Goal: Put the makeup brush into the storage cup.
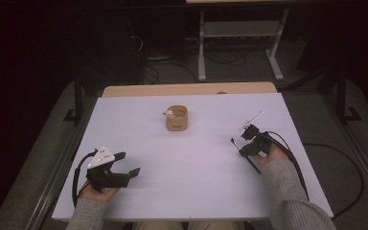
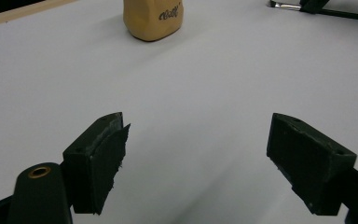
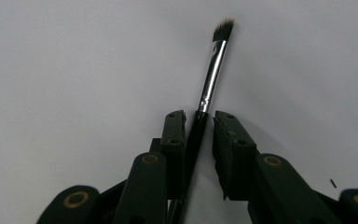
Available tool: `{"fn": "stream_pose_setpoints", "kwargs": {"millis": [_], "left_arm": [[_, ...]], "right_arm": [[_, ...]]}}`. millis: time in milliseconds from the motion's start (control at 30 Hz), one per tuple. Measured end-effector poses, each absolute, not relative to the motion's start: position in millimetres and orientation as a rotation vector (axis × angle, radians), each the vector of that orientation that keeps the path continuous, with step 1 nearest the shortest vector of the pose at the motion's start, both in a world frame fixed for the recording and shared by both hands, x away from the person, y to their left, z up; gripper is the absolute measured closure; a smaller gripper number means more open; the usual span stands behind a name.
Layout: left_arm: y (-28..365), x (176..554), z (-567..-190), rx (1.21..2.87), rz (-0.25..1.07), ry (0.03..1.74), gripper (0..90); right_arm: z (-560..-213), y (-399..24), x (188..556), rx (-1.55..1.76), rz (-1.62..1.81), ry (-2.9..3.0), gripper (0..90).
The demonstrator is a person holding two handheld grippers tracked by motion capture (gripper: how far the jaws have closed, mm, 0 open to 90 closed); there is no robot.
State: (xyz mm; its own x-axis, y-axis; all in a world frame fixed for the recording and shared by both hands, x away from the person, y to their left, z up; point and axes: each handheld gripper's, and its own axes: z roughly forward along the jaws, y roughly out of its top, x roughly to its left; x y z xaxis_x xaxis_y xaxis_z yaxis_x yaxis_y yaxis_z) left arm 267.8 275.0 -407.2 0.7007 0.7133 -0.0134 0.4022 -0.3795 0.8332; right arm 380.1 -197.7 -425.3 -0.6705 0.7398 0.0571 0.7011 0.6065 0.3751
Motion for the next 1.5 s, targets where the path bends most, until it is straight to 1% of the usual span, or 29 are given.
{"fn": "stream_pose_setpoints", "kwargs": {"millis": [267,467,900,1167,1500], "left_arm": [[275.0,267.8,-407.2,2.018,0.442,0.855,18.9],[274.3,268.5,-407.6,2.020,0.443,0.858,19.0],[276.3,266.3,-406.1,2.026,0.450,0.859,20.3],[277.3,266.2,-402.4,2.007,0.413,0.863,21.7],[271.2,271.0,-397.7,2.025,0.373,0.856,23.4]], "right_arm": [[-425.2,-194.7,379.1,1.221,0.538,2.708,76.3],[-425.5,-192.0,377.6,1.207,0.529,2.707,82.6],[-424.5,-199.8,378.1,1.253,0.610,2.720,83.2],[-421.9,-198.0,378.3,1.220,0.667,2.726,83.2],[-407.8,-206.0,371.6,1.189,0.778,2.709,83.3]]}}
